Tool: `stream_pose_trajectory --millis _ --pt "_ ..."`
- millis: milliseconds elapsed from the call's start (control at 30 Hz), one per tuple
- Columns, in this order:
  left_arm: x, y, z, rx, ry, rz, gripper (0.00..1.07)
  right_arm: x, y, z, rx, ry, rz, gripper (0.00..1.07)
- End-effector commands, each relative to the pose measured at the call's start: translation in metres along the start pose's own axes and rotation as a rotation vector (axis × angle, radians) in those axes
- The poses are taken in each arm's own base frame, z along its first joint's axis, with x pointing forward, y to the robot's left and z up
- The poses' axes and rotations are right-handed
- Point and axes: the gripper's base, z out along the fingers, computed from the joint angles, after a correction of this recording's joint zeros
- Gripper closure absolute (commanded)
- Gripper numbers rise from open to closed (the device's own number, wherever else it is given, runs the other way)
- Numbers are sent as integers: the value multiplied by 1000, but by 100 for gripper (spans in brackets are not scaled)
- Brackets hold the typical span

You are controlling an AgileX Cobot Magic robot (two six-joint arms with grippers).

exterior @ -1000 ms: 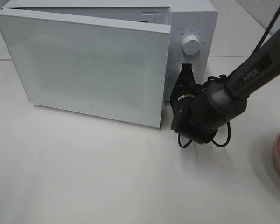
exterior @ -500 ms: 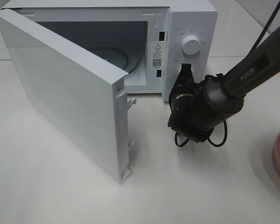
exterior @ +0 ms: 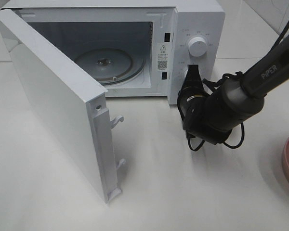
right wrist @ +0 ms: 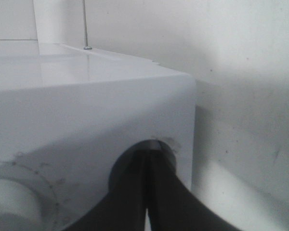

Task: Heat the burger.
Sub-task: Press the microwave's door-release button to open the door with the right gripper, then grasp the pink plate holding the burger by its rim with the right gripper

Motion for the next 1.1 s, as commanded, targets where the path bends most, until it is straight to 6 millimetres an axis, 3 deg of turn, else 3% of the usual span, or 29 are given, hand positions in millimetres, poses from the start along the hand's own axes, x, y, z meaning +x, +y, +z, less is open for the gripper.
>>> stream_pose_trajectory --millis 33,467,767,1033,1100 --pt "1 0 -3 -2 -35 2 7 -4 22 -3 -115 13 -25 107" --pt "1 0 -3 -2 -35 2 7 -20 9 -31 13 57 -74 107" --pt "1 0 -3 -2 -35 2 7 -37 3 -65 111 116 -133 107" --pt "1 0 -3 -2 -35 2 7 -45 1 -90 198 211 -369 106" --pt "1 0 -3 -2 -35 2 7 -43 3 -99 241 291 -505 105"
